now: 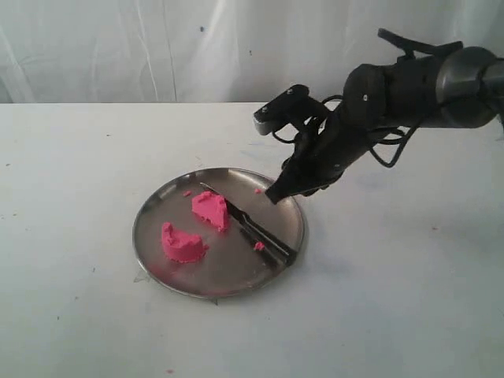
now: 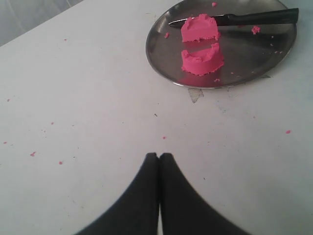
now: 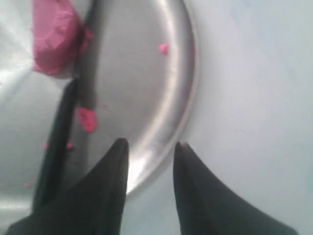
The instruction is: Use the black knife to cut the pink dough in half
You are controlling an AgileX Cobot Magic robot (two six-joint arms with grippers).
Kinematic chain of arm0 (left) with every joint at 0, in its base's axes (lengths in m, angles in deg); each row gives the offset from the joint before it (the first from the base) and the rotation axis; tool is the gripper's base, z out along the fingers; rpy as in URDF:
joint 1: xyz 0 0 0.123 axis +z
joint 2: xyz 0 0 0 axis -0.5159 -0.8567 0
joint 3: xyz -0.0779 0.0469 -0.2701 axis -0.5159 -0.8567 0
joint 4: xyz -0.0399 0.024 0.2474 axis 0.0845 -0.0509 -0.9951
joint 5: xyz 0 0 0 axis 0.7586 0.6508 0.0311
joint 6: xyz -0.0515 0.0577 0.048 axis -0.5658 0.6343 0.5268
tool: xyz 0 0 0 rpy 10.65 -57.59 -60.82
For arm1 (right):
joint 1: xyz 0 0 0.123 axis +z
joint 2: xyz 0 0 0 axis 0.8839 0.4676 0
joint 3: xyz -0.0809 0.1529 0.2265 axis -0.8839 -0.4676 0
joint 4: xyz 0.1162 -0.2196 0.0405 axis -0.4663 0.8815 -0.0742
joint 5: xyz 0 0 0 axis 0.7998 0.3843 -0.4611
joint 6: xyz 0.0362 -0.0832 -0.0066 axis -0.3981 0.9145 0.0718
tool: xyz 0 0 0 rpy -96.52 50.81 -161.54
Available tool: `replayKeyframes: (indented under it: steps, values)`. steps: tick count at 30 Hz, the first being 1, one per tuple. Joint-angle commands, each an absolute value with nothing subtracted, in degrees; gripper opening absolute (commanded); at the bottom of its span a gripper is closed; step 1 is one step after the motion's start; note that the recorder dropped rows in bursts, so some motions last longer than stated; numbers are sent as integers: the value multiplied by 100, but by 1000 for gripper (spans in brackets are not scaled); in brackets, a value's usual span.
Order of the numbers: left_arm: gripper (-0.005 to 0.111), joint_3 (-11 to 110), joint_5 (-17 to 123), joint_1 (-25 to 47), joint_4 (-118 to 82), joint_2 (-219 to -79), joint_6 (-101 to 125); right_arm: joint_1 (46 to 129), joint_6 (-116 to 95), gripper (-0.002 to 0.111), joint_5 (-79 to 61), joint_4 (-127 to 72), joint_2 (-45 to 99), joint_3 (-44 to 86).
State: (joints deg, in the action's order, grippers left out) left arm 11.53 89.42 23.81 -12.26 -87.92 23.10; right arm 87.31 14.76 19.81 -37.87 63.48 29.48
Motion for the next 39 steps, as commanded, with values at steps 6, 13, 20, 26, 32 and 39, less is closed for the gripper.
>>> replayKeyframes:
  steps: [6, 13, 20, 26, 32, 39]
  values:
    - [0, 1131, 8910, 2389, -1140, -8764, 2236, 7403, -1234, 0, 1240, -2405, 6299, 2357]
    - [0, 1131, 8910, 2389, -1123, -8764, 2236, 6216, -2818, 0, -481, -2464, 6122, 873]
    - [0, 1131, 8910, 2389, -1123, -8764, 2236, 6107, -3913, 0, -2706, -2449, 4538, -757]
    - [0, 1131, 8910, 2389, -1123, -8764, 2236, 6330, -3250, 0, -3455, -2122, 1652, -2005]
    - [0, 1131, 8910, 2389, -1123, -8764, 2236, 6341, -2603, 0, -3011, -2122, -360, -2664]
    - [0, 1131, 8910, 2389, -1123, -8764, 2236, 6341, -2820, 0, -3116, -2163, -1548, -3089]
